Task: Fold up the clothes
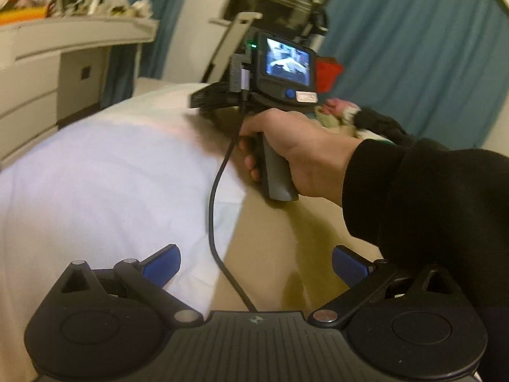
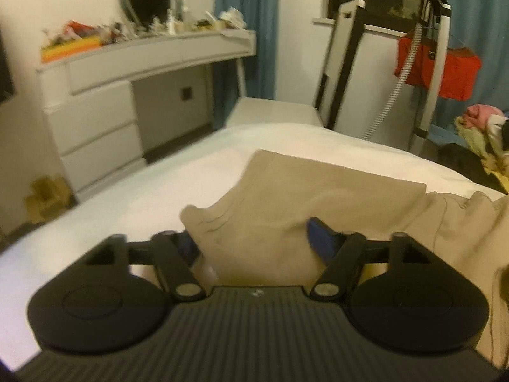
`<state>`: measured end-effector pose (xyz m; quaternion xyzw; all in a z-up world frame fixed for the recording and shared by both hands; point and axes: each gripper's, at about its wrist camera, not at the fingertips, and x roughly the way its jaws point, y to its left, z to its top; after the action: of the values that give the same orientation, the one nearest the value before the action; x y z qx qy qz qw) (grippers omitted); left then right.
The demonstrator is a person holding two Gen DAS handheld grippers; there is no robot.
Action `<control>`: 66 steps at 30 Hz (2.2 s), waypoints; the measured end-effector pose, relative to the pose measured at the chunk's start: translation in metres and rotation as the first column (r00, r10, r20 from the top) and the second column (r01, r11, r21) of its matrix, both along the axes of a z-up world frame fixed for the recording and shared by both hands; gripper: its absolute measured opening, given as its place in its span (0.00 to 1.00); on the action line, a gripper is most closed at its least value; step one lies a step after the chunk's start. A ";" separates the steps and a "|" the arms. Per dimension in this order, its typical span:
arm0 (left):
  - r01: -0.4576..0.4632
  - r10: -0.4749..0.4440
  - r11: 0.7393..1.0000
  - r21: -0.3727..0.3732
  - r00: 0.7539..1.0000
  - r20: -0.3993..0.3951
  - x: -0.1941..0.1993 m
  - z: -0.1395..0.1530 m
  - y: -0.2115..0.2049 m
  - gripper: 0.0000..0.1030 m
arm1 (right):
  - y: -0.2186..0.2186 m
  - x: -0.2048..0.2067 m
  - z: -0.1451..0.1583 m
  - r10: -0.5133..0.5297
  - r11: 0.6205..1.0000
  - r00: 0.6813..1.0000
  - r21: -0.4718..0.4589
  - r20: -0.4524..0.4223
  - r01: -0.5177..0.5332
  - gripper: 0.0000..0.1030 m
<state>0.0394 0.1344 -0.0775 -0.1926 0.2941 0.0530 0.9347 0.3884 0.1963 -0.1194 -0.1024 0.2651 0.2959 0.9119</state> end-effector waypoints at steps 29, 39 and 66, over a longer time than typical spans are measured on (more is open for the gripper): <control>0.110 -0.113 0.993 0.044 0.990 0.079 -0.006 0.007 -0.050 0.99 | -0.319 0.029 0.016 -0.591 0.740 0.801 0.334 -0.090 0.584 0.85; 0.139 -0.151 0.984 0.112 0.983 0.106 0.001 0.010 -0.057 0.99 | -0.320 -0.063 0.071 -0.509 0.829 0.860 0.287 0.030 0.480 0.84; -0.073 0.048 0.985 -0.159 0.986 -0.160 -0.058 0.041 0.002 0.95 | -0.419 -0.376 0.093 -0.494 0.716 0.836 0.432 -0.241 0.548 0.84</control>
<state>-0.0187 0.1359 -0.0368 -0.2729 0.3635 0.0719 0.8878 0.0129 -0.2224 -0.0259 0.2242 0.2491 0.0887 0.9380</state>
